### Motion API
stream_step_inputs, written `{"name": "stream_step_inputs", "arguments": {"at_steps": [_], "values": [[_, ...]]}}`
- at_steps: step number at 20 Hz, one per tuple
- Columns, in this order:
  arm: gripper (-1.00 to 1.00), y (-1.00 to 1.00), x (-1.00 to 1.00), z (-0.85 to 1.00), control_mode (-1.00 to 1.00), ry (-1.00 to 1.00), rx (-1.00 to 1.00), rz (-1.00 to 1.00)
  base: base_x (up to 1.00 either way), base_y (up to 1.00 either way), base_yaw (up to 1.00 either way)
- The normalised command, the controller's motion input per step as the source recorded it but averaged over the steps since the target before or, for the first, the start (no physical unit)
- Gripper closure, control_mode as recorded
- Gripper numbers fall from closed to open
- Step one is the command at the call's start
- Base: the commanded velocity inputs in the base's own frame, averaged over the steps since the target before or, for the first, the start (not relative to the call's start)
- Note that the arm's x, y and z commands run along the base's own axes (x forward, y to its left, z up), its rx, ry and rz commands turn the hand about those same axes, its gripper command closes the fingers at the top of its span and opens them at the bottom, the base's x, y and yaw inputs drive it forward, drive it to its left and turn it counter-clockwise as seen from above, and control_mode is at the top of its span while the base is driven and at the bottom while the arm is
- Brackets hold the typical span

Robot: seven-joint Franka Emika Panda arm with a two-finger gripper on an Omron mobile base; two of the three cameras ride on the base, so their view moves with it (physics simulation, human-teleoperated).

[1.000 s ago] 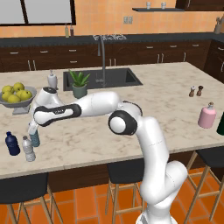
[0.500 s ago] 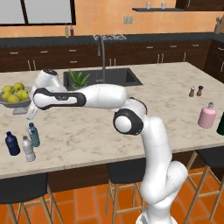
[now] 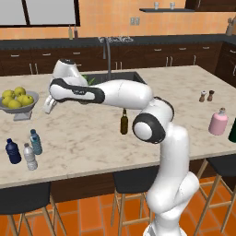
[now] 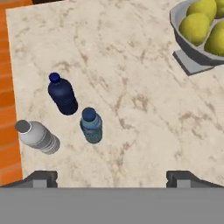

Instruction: Move the plastic bottles in the middle to the plastics group, and the glass bottles in the middle to the glass group.

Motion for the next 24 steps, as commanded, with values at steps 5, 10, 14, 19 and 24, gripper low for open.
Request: {"name": "stream_step_inputs", "arguments": {"at_steps": [5, 10, 14, 19, 24], "values": [[-1.0, -1.0, 0.0, 0.0, -1.0, 0.0, -0.02, -0.42, 0.0, 0.0, 0.0], [-1.0, -1.0, 0.1, -0.08, -1.0, 0.02, -0.04, -0.57, 0.0, 0.0, 0.0], [-1.0, -1.0, 0.24, -0.15, -1.0, 0.01, -0.01, -0.65, 0.0, 0.0, 0.0], [-1.0, -0.99, 0.36, -0.09, -1.0, 0.0, 0.02, -0.6, 0.0, 0.0, 0.0], [-1.0, -1.0, -0.2, 0.02, -1.0, 0.01, 0.23, -0.3, 0.0, 0.0, 0.0]]}}
